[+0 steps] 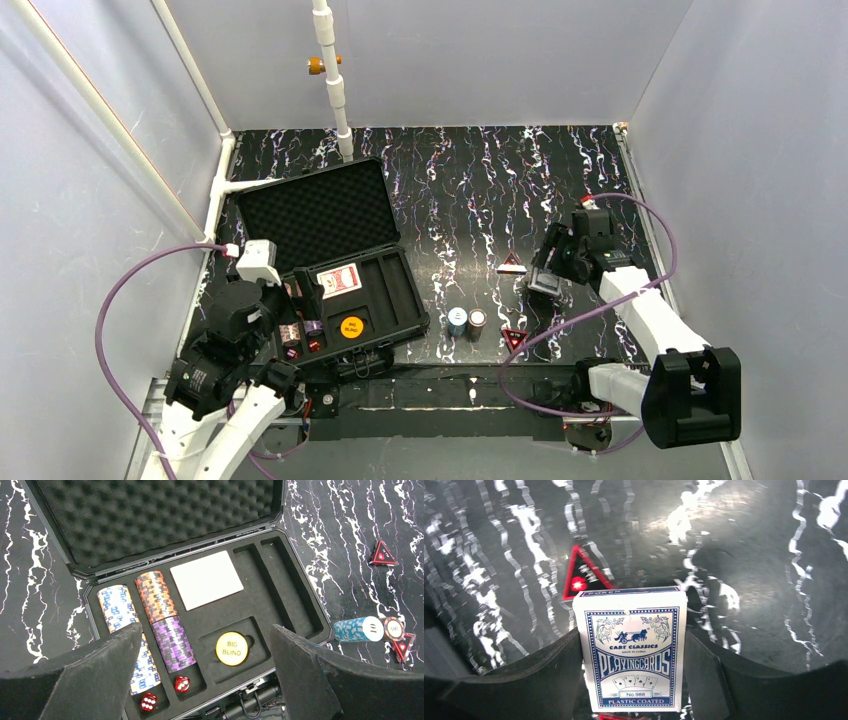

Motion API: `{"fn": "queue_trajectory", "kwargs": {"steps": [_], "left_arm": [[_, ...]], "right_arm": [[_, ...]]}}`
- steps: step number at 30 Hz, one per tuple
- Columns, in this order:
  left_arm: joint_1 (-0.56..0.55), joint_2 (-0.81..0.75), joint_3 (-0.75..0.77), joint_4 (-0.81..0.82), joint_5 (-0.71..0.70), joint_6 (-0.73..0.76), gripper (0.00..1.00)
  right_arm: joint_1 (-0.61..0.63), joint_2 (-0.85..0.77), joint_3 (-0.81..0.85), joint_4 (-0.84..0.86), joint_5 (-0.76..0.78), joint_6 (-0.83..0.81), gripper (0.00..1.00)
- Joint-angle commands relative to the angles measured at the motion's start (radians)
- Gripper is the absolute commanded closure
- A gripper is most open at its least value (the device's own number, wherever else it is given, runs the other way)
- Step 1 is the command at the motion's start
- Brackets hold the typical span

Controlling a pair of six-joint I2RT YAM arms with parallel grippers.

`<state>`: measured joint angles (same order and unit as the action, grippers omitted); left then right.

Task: Pack up texas hold em set

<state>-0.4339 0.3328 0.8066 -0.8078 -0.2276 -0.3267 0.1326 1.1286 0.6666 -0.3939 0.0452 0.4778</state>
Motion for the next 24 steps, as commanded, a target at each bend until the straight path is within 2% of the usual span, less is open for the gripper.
{"fn": "queue_trajectory", "kwargs": {"steps": [1, 11, 17, 21, 24], "left_arm": [[0.004, 0.028, -0.005, 0.01, -0.006, 0.014, 0.02], [0.005, 0.04, -0.003, 0.01, -0.008, 0.017, 0.02], [0.005, 0.064, 0.024, 0.001, 0.008, 0.023, 0.02], [0.006, 0.136, 0.086, -0.021, 0.087, -0.005, 0.02], [0.006, 0.207, 0.141, -0.007, 0.218, -0.044, 0.02]], "right_arm": [[0.114, -0.051, 0.109, 0.008, -0.016, -0.025, 0.63], [0.364, -0.063, 0.167, 0.073, -0.01, -0.026, 0.64], [0.466, -0.078, 0.195, 0.115, -0.051, -0.075, 0.65], [0.53, -0.092, 0.205, 0.139, -0.082, -0.109, 0.66], [0.586, -0.101, 0.211, 0.162, -0.093, -0.139, 0.66]]}}
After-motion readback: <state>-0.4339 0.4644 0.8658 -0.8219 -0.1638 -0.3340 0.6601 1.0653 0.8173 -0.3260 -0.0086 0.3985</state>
